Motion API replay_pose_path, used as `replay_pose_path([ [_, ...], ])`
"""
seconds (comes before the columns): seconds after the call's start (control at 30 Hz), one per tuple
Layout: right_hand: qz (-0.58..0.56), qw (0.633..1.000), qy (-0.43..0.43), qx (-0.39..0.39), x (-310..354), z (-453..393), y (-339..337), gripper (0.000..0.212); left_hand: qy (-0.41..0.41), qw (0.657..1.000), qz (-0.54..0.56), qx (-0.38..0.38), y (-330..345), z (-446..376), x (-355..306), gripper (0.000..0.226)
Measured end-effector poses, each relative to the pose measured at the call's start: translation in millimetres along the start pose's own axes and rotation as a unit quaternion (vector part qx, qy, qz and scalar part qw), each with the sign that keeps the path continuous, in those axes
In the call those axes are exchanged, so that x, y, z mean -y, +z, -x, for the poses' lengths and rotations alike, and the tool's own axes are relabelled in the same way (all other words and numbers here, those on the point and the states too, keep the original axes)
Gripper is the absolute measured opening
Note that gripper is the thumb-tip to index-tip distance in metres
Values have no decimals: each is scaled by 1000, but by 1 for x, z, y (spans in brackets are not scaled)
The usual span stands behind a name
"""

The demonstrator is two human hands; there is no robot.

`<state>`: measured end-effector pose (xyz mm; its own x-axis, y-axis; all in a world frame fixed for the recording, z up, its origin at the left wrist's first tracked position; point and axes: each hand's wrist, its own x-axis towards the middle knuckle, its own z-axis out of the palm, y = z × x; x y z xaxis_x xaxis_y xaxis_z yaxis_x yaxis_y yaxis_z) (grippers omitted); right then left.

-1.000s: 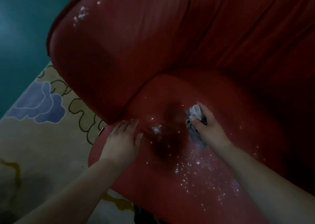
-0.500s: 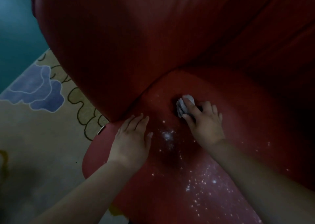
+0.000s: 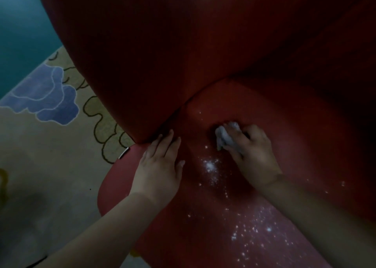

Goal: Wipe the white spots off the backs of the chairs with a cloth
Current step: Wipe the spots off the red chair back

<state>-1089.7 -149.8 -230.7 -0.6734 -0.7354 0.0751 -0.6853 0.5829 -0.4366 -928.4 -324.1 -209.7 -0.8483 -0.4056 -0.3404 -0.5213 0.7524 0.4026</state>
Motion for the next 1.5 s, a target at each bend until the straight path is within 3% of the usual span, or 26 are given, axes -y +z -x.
replay_pose_path([
  [0.17, -14, 991, 119, -50, -1, -71, 6, 44, -2, 1000, -8, -1, 3, 0, 0, 59],
  [0.27, -19, 998, 60, 2, 23, -87, 24, 51, 0, 1000, -10, -3, 5, 1, 2, 59],
  [0.33, -47, 999, -4, 27, 26, -69, 28, 39, 3, 1000, -12, -4, 5, 1, 3, 59],
  [0.43, -2, 994, -76, 81, 10, -38, 21, 30, 5, 999, -31, -6, 3, 4, 7, 59],
  [0.57, 22, 1000, -2, -22, 5, -69, 19, 26, 4, 999, -44, -10, 1, 8, 12, 59],
  [0.7, -27, 998, 59, -3, 41, -92, 31, 50, 1, 999, -35, -10, 4, 13, 14, 59],
  [0.77, -80, 996, -4, 35, 51, -73, 35, 43, -2, 1000, -28, -8, 4, 17, 15, 59],
  [0.9, 6, 985, -165, 53, 34, -22, 18, 32, 4, 1000, -26, -4, 5, 27, 18, 59],
  [0.93, 26, 986, -160, 45, 25, -22, 12, 31, 7, 1000, -28, -4, 5, 29, 19, 59],
  [1.0, 66, 996, -65, 5, 5, -35, 10, 29, 10, 999, -34, -6, 5, 32, 19, 59],
  [1.1, 3, 995, 88, -54, 8, -58, 22, 19, 9, 999, -37, -8, 8, 34, 18, 59],
  [1.17, -30, 994, 101, -42, 28, -46, 32, 20, 6, 999, -38, -9, 11, 36, 18, 59],
  [1.23, -22, 1000, 7, 6, 45, -11, 36, 14, 6, 999, -34, -12, 12, 37, 17, 59],
  [1.3, 30, 993, -104, 49, 49, 24, 32, 28, 11, 999, -31, -10, 13, 39, 17, 59],
  [1.37, 41, 995, -87, 29, 31, 29, 21, 32, 18, 999, -37, -4, 13, 41, 19, 60],
  [1.5, 4, 995, 69, -77, 20, -2, 18, 30, 24, 998, -54, 3, 12, 47, 26, 61],
])
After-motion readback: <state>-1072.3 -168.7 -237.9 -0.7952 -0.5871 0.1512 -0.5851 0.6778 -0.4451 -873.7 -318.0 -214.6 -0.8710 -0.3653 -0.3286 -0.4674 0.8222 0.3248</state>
